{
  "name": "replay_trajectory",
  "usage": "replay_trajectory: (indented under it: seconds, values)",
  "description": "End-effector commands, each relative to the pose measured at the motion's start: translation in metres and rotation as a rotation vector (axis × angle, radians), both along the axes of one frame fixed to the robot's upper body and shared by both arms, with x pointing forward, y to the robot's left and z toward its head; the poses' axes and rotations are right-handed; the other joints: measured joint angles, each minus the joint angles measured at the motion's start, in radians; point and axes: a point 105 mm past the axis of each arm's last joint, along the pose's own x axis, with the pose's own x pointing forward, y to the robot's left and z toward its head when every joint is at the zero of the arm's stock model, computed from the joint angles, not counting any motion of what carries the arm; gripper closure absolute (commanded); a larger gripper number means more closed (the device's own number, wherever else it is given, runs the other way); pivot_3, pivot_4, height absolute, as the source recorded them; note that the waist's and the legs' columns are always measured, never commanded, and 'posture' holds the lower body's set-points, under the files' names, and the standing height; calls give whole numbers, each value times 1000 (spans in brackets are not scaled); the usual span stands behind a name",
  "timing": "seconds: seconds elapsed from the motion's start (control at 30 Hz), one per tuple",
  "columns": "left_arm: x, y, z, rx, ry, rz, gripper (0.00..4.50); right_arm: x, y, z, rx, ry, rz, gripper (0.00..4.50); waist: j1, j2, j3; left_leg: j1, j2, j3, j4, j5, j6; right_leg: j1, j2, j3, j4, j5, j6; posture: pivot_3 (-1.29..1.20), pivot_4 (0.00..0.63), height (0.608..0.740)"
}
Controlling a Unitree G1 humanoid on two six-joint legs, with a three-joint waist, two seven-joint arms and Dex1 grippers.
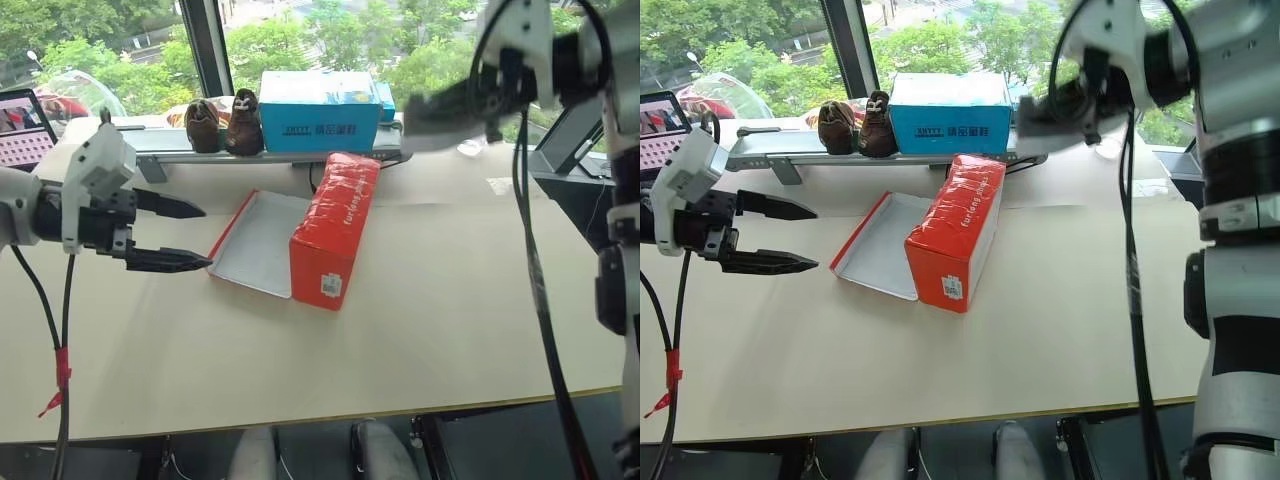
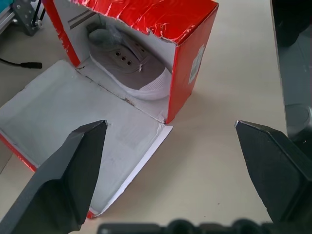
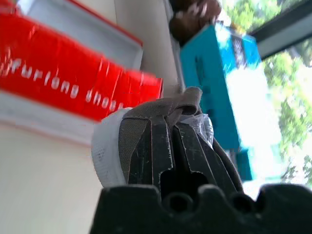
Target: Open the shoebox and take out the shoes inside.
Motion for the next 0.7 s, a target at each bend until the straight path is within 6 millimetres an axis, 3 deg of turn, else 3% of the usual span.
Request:
replay_trajectory:
  seconds: [0.03, 0.17, 0.27, 0.37, 0.47, 0.7]
  values:
    - [-1, -2, 11, 8, -47, -21, 0, 6, -30, -30, -26, 42, -97, 4464, 0, 0, 0, 0, 0, 0, 1, 0, 0, 0, 0, 0, 0, 0, 0, 0, 150, 740]
    - [1, -4, 11, 8, -43, -33, 0, 16, -51, -79, -17, 126, -193, 4464, -4, 2, 2, 0, 0, 0, 1, 0, 0, 0, 0, 1, 0, 0, 0, 0, 150, 740]
    - [1, -4, 12, 10, -41, -37, 0, 18, -58, -103, -7, 172, -228, 4464, -10, 3, 2, 0, 0, 0, 0, 0, 0, 0, 0, 1, 0, 0, 0, 0, 150, 740]
    - [0, -4, 13, 14, -40, -39, 0, 18, -69, -121, -11, 204, -273, 3630, -17, 4, 3, 0, 0, 0, 0, 0, 0, 0, 0, 1, 0, 0, 0, 0, 150, 740]
    - [-1, -3, 14, 17, -38, -37, 0, 16, -75, -125, -6, 224, -293, 2691, -22, 4, 3, 0, -1, 0, 1, 0, 0, 1, 0, 1, 0, 0, 2, 0, 150, 740]
    - [-2, -1, 14, 18, -36, -29, 0, 1, -83, -101, -22, 253, -285, 222, -23, 4, 3, 0, -1, 0, 1, 0, 0, 1, 0, 2, 0, 0, 2, 0, 150, 740]
